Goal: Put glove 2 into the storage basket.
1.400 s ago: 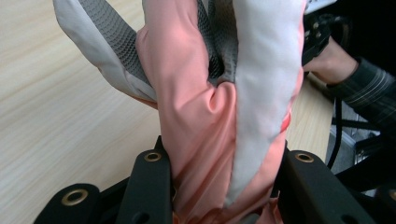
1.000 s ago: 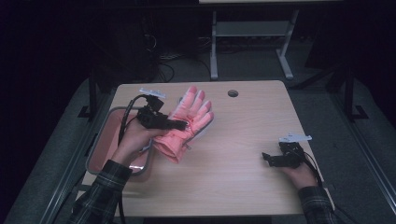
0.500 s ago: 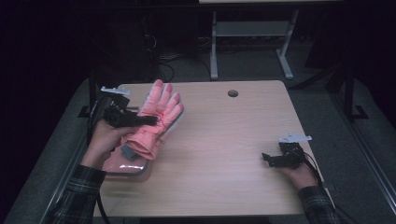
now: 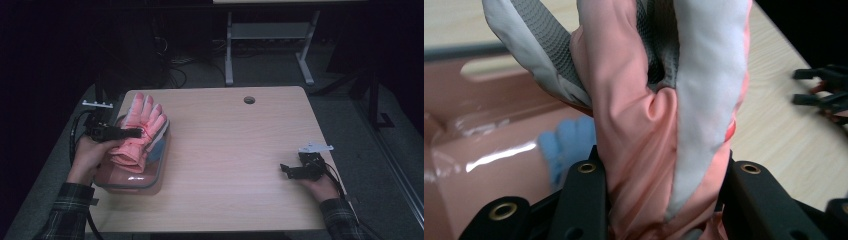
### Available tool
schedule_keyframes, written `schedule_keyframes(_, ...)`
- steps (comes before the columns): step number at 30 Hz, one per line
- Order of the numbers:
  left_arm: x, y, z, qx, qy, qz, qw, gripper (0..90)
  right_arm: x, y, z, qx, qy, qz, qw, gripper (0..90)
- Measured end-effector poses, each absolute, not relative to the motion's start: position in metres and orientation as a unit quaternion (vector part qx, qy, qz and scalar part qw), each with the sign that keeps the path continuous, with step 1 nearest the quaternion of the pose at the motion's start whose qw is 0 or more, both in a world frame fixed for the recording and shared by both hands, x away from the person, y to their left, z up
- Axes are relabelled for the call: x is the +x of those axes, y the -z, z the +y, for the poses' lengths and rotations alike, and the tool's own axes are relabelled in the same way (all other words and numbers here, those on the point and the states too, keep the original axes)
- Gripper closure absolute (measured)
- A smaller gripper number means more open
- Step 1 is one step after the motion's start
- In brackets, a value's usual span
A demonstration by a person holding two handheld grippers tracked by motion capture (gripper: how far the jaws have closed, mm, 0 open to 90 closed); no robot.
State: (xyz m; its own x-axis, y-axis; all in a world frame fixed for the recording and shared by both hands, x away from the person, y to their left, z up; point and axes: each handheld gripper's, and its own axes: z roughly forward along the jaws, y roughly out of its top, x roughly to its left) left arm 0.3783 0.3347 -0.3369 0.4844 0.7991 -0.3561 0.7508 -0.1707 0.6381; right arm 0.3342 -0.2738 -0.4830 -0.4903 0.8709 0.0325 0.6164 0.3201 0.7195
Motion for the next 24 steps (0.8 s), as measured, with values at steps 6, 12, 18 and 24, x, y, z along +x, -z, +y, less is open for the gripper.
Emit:
schedule_keyframes(6, 0.385, 0.361, 0.339, 0.759, -0.024, 0.535, 0.371, 64.0, 0.334, 0.483, -0.274, 0.470, -0.345, 0.791, 0.184, 11.5)
schedule_keyframes(12, 0.393, 0.382, 0.334, 0.760, -0.011, 0.548, 0.350, 63.5, 0.334, 0.483, -0.274, 0.470, -0.345, 0.791, 0.184, 11.4)
schedule_keyframes(18, 0.398, 0.399, 0.333, 0.758, -0.002, 0.560, 0.335, 62.0, 0.335, 0.483, -0.273, 0.468, -0.344, 0.793, 0.184, 11.2)
schedule_keyframes(24, 0.398, 0.402, 0.332, 0.764, -0.005, 0.555, 0.328, 55.6, 0.335, 0.483, -0.273, 0.467, -0.344, 0.793, 0.184, 11.1)
